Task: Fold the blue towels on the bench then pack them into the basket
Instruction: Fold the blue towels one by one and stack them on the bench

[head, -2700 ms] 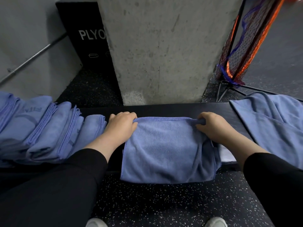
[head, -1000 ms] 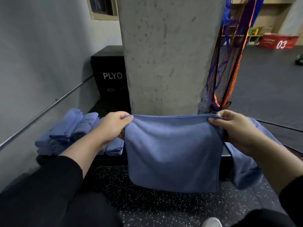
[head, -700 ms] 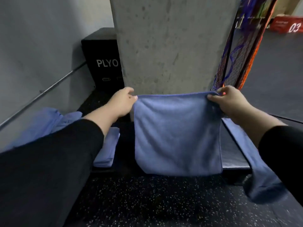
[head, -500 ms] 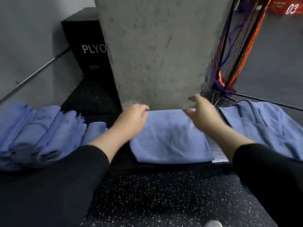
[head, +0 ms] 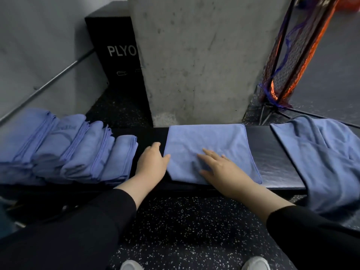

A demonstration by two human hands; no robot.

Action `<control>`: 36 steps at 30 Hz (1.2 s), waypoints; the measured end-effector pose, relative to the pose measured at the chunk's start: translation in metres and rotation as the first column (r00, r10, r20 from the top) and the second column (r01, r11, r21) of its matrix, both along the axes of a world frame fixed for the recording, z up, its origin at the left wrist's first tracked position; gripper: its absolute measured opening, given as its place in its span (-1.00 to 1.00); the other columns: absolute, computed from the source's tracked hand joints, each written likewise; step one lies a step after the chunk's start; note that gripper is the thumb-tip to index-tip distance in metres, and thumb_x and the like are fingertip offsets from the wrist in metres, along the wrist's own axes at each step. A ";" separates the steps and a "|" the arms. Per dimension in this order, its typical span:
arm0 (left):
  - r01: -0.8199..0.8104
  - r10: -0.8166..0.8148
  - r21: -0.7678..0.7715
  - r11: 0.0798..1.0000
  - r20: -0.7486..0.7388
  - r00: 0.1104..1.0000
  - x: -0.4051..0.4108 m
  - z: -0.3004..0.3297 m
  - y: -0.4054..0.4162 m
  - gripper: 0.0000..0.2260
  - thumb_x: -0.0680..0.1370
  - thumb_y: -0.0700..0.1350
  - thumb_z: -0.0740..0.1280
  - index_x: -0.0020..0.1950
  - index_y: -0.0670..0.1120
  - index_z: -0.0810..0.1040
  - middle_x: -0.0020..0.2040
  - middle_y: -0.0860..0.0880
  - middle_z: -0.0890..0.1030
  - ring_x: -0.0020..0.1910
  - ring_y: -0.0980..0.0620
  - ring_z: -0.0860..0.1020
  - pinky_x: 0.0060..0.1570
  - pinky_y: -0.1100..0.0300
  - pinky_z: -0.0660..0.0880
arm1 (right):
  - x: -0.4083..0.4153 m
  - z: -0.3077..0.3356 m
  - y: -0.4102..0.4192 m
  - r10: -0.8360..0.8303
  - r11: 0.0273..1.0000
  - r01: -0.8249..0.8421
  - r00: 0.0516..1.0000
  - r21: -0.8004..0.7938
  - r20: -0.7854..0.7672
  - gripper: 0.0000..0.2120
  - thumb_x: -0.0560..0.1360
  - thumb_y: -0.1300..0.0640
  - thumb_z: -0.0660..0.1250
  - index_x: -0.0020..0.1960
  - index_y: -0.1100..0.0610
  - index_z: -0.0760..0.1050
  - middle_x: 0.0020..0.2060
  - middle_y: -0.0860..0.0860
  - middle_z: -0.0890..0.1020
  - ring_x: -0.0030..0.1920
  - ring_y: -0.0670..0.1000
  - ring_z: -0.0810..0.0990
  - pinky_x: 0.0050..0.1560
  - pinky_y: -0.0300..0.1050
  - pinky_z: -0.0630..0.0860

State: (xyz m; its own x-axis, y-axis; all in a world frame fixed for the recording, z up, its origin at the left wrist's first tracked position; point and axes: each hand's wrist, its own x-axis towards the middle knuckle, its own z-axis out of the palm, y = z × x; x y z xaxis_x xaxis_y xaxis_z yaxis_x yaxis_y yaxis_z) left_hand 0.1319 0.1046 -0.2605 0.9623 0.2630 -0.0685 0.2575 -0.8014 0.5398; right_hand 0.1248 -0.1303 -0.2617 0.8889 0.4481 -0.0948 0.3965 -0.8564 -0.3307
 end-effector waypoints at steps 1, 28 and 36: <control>-0.008 0.007 -0.009 1.000 -0.065 0.998 -0.001 -0.001 0.004 -0.53 0.61 0.02 0.36 0.47 -0.12 0.43 0.26 -0.12 0.59 0.24 -0.15 0.54 0.18 0.00 0.49 | -0.003 -0.002 0.006 0.037 0.999 -0.037 0.999 -0.003 -0.039 -0.44 0.67 -0.11 0.16 0.61 -0.01 0.13 0.63 -0.02 0.07 0.61 0.00 0.06 0.59 0.06 0.01; 0.208 -0.206 0.010 0.978 -0.093 0.974 -0.025 0.001 0.033 -0.67 0.55 -0.02 0.43 0.30 0.04 0.52 -0.20 0.03 0.62 -0.13 0.01 0.59 -0.06 0.06 0.55 | -0.011 -0.006 -0.049 0.116 0.990 -0.127 0.982 -0.063 -0.148 -0.30 0.62 -0.18 0.25 0.64 -0.04 0.04 0.63 -0.10 -0.06 0.62 -0.09 -0.09 0.59 -0.13 -0.14; 0.587 -0.636 0.429 0.687 -0.036 0.771 -0.042 -0.002 0.011 -0.65 0.61 0.17 0.31 0.35 0.09 0.54 0.26 0.11 0.45 0.26 0.04 0.39 0.28 0.05 0.29 | -0.022 0.001 -0.112 -0.045 0.999 0.044 0.988 -0.007 -0.149 -0.38 0.55 -0.09 0.40 0.56 -0.10 0.27 0.53 -0.34 0.10 0.54 -0.24 0.14 0.53 -0.23 0.13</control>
State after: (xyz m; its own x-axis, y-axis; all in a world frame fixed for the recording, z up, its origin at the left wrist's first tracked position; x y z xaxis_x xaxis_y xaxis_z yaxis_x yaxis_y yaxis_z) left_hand 0.0896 0.1157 -0.2624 0.9132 -0.4072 0.0165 -0.4056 -0.9041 0.1347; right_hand 0.1030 -0.2422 -0.2609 0.8839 0.4077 -0.2291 0.3045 -0.8735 -0.3798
